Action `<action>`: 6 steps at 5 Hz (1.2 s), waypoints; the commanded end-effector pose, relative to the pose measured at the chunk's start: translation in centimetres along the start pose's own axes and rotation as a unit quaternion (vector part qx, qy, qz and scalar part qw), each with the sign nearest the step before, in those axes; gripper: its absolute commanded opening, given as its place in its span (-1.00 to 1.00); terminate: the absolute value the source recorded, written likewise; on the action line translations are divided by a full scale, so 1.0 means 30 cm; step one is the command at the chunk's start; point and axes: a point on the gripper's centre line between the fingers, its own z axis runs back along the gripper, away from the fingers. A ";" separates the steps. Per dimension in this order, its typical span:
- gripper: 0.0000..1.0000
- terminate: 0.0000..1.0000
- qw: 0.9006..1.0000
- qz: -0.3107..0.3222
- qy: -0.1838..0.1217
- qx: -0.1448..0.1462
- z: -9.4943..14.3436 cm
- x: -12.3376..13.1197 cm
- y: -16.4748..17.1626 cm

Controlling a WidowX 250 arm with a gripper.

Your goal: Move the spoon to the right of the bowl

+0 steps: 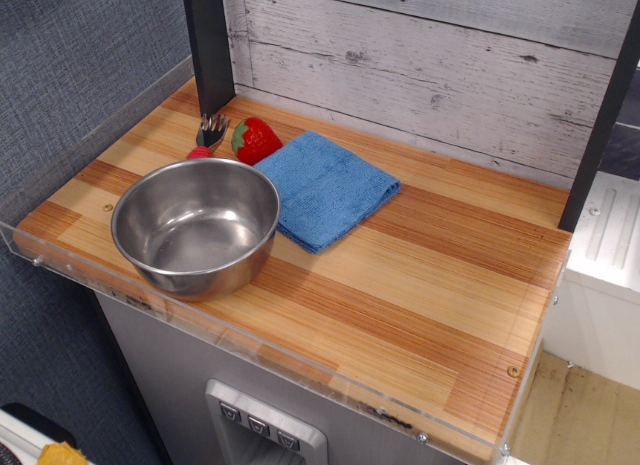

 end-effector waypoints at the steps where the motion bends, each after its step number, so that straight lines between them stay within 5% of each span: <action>1: 1.00 -1.00 1.000 0.000 0.000 0.000 0.000 0.000 0.000; 3: 1.00 -1.00 0.997 0.067 -0.021 0.027 -0.010 0.065 0.104; 6: 1.00 -1.00 0.994 0.040 0.037 0.090 -0.179 -0.013 0.243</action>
